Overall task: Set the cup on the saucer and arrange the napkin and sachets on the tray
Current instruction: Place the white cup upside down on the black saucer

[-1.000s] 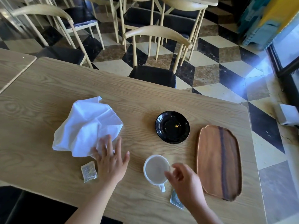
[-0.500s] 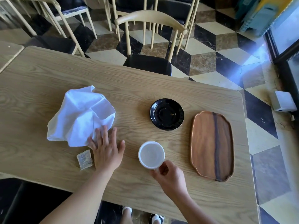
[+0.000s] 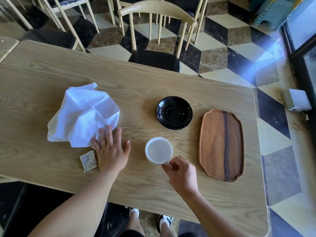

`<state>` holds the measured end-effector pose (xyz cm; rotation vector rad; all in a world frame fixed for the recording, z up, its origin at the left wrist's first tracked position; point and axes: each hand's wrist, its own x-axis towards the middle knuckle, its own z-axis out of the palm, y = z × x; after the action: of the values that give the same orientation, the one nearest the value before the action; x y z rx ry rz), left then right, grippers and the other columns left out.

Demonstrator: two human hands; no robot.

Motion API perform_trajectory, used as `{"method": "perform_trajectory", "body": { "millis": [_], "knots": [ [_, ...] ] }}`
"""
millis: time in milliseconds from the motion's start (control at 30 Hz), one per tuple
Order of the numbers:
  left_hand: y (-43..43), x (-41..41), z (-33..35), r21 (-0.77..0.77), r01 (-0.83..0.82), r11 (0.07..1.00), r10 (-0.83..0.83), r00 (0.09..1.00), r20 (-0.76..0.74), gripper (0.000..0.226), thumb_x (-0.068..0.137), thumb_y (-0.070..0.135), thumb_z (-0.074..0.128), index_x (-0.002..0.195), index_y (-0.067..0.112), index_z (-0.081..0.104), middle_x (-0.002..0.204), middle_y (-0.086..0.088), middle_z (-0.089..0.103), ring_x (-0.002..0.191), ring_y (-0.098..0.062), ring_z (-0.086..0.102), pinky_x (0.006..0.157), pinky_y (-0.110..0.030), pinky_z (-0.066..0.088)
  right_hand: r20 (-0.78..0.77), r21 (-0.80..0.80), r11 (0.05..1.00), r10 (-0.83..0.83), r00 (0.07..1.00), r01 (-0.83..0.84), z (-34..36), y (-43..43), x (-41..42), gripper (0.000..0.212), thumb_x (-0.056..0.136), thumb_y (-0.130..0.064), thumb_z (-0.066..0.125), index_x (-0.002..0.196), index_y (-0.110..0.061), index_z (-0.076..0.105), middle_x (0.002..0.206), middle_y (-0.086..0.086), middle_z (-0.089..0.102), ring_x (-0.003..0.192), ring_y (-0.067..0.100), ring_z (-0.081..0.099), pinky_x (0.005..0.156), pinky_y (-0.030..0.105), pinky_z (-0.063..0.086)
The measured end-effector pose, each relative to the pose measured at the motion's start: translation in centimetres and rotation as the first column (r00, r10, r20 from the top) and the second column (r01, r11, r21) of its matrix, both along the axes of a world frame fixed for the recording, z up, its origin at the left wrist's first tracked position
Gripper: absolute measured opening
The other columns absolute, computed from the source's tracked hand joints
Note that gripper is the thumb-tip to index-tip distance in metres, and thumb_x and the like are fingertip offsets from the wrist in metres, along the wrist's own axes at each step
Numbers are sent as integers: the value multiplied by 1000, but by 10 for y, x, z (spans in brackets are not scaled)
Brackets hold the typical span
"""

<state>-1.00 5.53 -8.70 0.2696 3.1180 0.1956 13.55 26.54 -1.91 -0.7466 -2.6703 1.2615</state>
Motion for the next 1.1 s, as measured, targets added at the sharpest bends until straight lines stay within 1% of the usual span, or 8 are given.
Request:
{"method": "perform_trajectory", "body": {
  "millis": [200, 333, 500, 633, 767, 867, 967, 1100],
  "knots": [
    [0, 1, -5, 22, -10, 1000, 10, 1000, 7, 67, 89, 58, 31, 146, 24, 33, 161, -13, 17, 149, -36, 7, 115, -65, 7, -55, -22, 999, -44, 997, 43, 8, 11, -9, 32, 68, -19, 85, 59, -13, 55, 62, -4, 57, 61, 15, 54, 57, 24, 43],
    [0, -1, -4, 16, -17, 1000, 16, 1000, 25, 68, 90, 59, 30, 148, 23, 32, 162, -13, 17, 150, -36, 5, 115, -65, 6, -103, -1, 995, -96, 990, 96, 18, 25, -32, 30, 71, -19, 84, 60, -13, 56, 63, -2, 59, 61, 13, 56, 58, 24, 43],
    [1, 0, -2, 13, -16, 1000, 16, 999, 31, 68, 89, 58, 33, 147, 22, 33, 161, -13, 19, 149, -37, 8, 114, -66, 10, -73, -36, 978, -206, 976, 204, 23, 49, -69, 30, 77, -30, 79, 64, -13, 58, 66, 2, 69, 65, 17, 65, 63, 32, 50],
    [0, -1, -2, -1, -13, 1000, 13, 999, 36, 69, 89, 59, 33, 147, 22, 33, 160, -13, 19, 149, -37, 8, 114, -67, 10, -63, -51, 955, -294, 954, 291, 22, 61, -98, 32, 79, -36, 73, 62, -14, 58, 62, 0, 71, 64, 14, 67, 62, 29, 49],
    [0, 0, -2, -3, -14, 1000, 14, 999, 35, 69, 88, 59, 34, 147, 22, 34, 160, -15, 20, 149, -37, 9, 114, -67, 9, -24, -85, 934, -351, 936, 348, 18, 66, -117, 32, 77, -37, 69, 61, -13, 55, 60, 0, 70, 66, 17, 67, 64, 32, 50],
    [0, -1, -1, -5, -13, 1000, 13, 1000, 28, 69, 88, 58, 35, 146, 22, 35, 159, -15, 22, 149, -37, 11, 113, -67, 9, -8, -90, 929, -360, 933, 358, 12, 65, -123, 32, 76, -36, 70, 62, -12, 55, 62, 4, 70, 66, 20, 68, 66, 35, 52],
    [0, -1, -2, -8, -15, 1000, 15, 1000, 27, 69, 87, 58, 36, 146, 22, 35, 159, -14, 22, 149, -37, 11, 113, -67, 10, -2, -79, 934, -349, 937, 348, 7, 62, -124, 33, 77, -37, 69, 62, -12, 55, 63, 3, 70, 67, 18, 68, 66, 33, 50],
    [0, -1, -2, -5, -5, 1000, 5, 1000, 24, 69, 87, 57, 37, 146, 21, 36, 159, -15, 22, 148, -38, 12, 114, -66, 10, -21, -18, 940, -341, 940, 340, 5, 57, -125, 34, 78, -37, 69, 60, -13, 53, 65, 2, 66, 62, 14, 59, 53, 26, 40]
  ]
}}
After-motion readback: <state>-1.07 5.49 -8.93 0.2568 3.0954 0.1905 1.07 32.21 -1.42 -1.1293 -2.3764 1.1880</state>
